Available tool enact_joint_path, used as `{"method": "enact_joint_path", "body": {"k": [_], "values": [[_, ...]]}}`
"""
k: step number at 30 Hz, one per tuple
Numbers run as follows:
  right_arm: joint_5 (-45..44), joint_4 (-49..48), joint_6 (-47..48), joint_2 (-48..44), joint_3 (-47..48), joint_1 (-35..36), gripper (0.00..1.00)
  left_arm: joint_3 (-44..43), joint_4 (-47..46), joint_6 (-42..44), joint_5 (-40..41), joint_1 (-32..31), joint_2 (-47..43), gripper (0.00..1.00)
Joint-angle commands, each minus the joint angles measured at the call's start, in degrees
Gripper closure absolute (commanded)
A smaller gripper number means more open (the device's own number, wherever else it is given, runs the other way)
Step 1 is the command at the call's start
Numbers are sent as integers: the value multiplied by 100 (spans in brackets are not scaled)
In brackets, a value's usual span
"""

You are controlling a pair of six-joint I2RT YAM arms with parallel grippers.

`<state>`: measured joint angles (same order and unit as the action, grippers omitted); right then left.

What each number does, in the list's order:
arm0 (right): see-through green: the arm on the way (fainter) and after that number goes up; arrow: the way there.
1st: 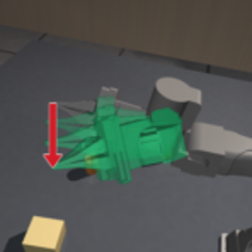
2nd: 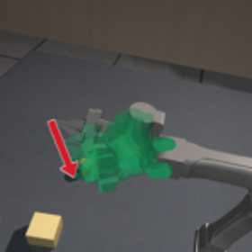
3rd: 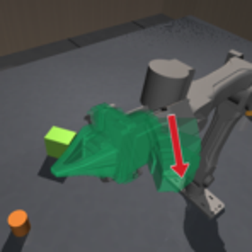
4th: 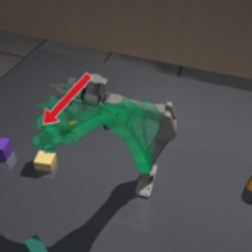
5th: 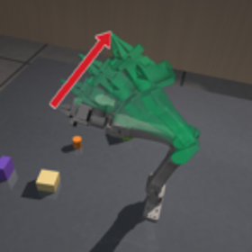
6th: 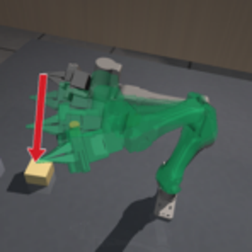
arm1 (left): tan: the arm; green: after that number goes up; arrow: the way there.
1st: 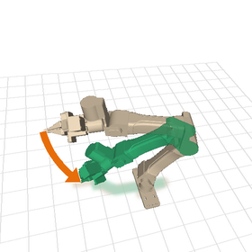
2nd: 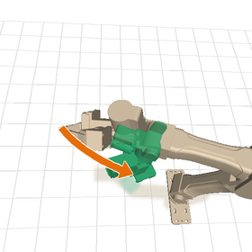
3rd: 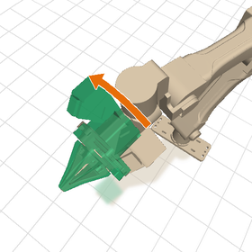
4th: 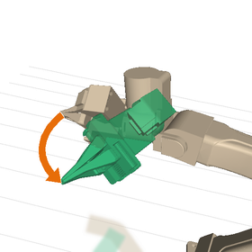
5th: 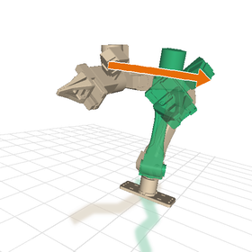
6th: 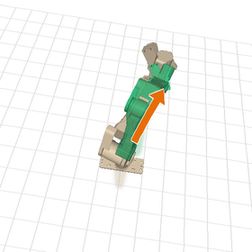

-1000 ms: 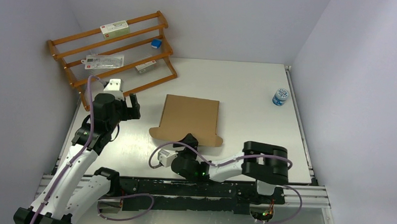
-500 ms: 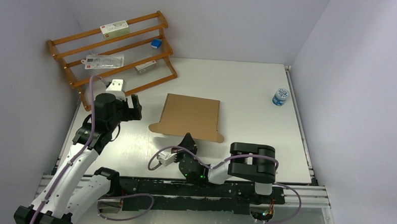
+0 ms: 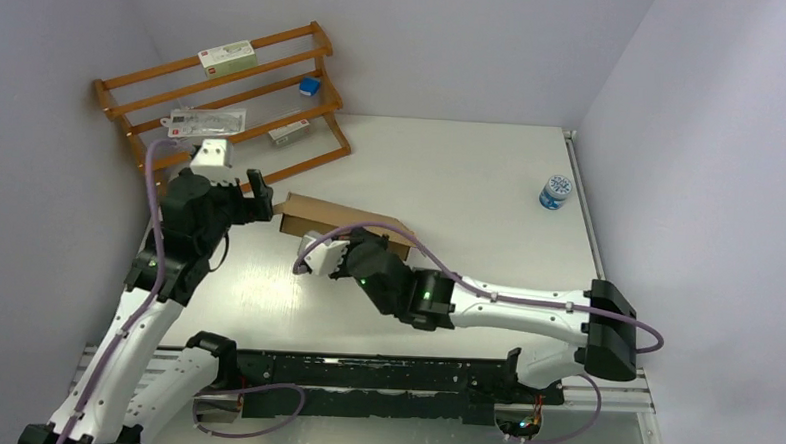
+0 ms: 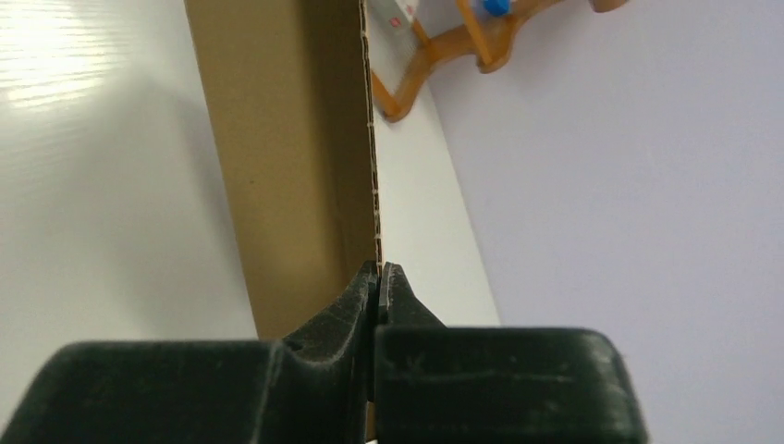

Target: Fold the paper box

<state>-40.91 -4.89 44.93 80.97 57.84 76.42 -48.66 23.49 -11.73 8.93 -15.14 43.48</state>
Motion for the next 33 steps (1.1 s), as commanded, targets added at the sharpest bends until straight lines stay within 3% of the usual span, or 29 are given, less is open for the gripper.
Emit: {"method": "enact_joint_path", "body": {"k": [1,8,13,21,26,33], "values": [[1296,2478,-755,-80,834,-307,100,-579,184,112,251,11,-177,6],[2569,3572,-790,91,1839,-1281,100,-1028,491,316,-68,5,-219,7],[3802,4158,-621,353,2528,-2038,100,-816,321,504,-536,8,-120,7],[5169,4713,-200,1083,3277,-3092,100,-686,-58,972,-1748,10,781,8],[5521,5153,-134,1762,3917,-3433,94,-920,-77,1377,-2056,6,1185,8],[5497,5319,-304,2208,4480,-3526,76,-1212,-75,1644,-2220,11,1816,11]]}}
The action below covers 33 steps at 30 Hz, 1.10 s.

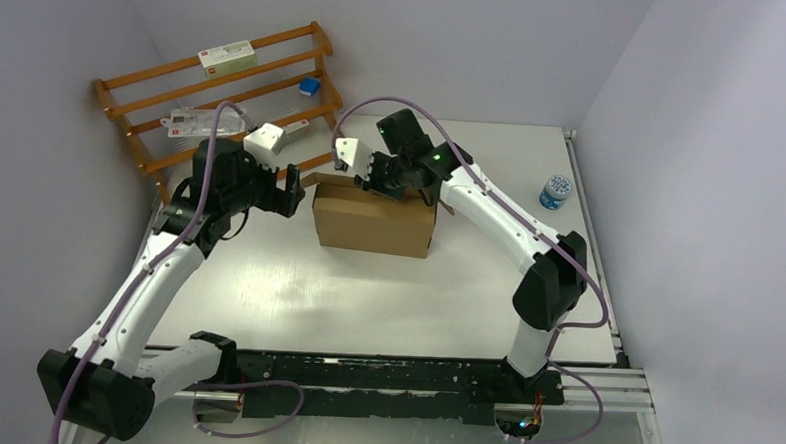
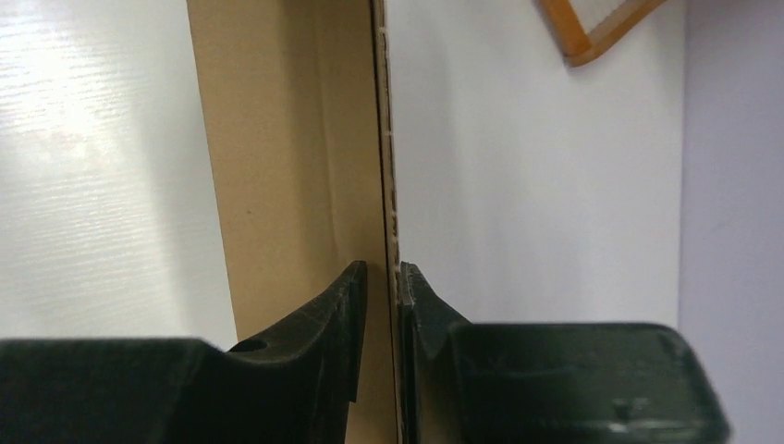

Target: Fold the paper box

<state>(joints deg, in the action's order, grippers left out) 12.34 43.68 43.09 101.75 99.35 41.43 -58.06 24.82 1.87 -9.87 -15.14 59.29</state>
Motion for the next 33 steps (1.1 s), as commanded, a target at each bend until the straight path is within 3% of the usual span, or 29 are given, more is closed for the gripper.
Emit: {"method": "enact_joint_path", "body": {"k": [1,4,9,11,17,23,27,33], "values": [[172,476,-145,158,401,-31,73,-332,-179,303,-364,11,337,11],[44,468,-312,115,471,-34,66,-539,25,392,-419,11,580,13],[-257,-134,-796,-451,6,-36,33,-598,24,499,-336,11,650,14],[-549,-433,-1072,-807,-332,-31,27,-619,19,502,-350,11,703,14],[-1991,-1060,-2261,-1716,-1131,-31,23,-646,62,532,-450,11,854,16],[-3040,-802,-3418,-2253,-1672,-32,27,-734,94,488,-616,6,970,22],[-3461,-824,-3606,-2712,-2204,-79,29,-864,188,507,-628,11,1099,26],[-3113,-1010,-3762,-3103,-2662,-503,34,-1074,341,536,-613,6,1319,29]]}}
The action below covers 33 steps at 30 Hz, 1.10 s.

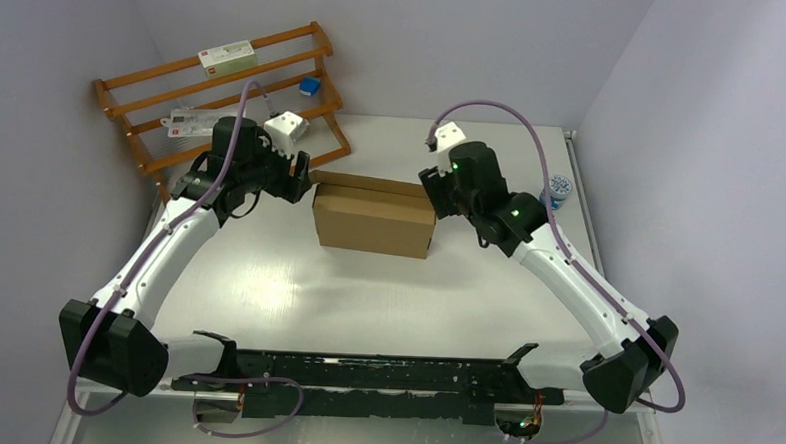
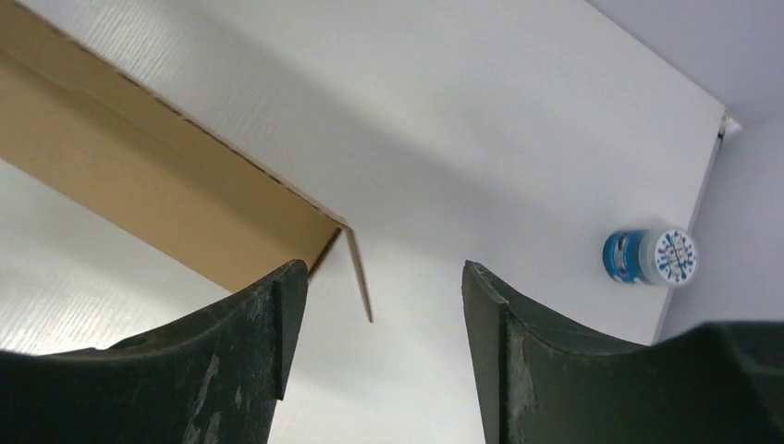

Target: Fold the paper box

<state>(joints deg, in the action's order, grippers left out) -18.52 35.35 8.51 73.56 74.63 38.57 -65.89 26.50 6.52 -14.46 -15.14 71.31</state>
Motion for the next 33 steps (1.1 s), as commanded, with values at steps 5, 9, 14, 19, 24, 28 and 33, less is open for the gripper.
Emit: {"method": "enact_joint_path", "body": {"k": [5,9,14,19,24,28,33], "values": [[301,-298,-397,-238,-464,-444,38,-411,279,183,-283,2,296,31],[604,-369,-424,-132,-532,-598,45,-490,362,232,-346,2,441,34],[919,-376,-427,26,-432,-680,64,-701,476,248,-450,-7,634,45],[1064,-348,-400,107,-408,-686,93,-850,552,332,-489,-7,798,51],[1072,-393,-347,81,-441,-686,100,-988,720,410,-595,-15,961,56],[1088,-402,-333,89,-408,-682,100,-949,689,418,-596,-22,995,60],[1188,-408,-368,76,-373,-682,100,-944,719,316,-561,-50,962,72]]}}
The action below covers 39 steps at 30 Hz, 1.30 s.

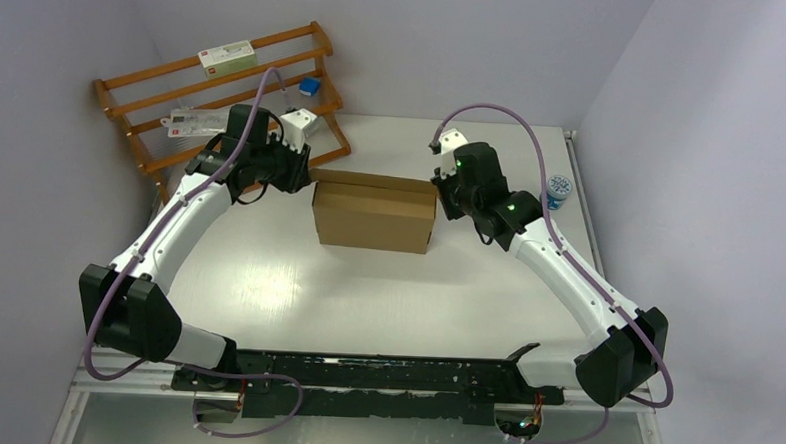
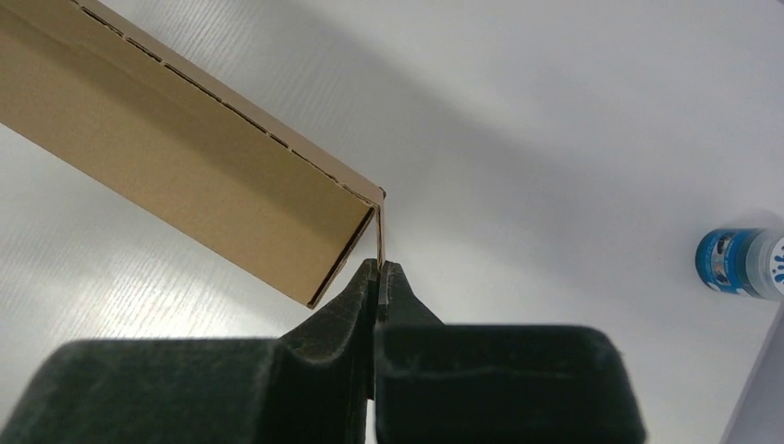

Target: Fold the paper box

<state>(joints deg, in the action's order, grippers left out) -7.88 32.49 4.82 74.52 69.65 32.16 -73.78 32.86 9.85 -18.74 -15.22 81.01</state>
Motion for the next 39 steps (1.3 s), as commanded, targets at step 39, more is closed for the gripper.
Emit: {"method": "enact_joint_path", "body": {"k": [39], "values": [[-1553,381,-2511,392,454,685,100,536,-382,-3262,571,-705,-604,94]]}}
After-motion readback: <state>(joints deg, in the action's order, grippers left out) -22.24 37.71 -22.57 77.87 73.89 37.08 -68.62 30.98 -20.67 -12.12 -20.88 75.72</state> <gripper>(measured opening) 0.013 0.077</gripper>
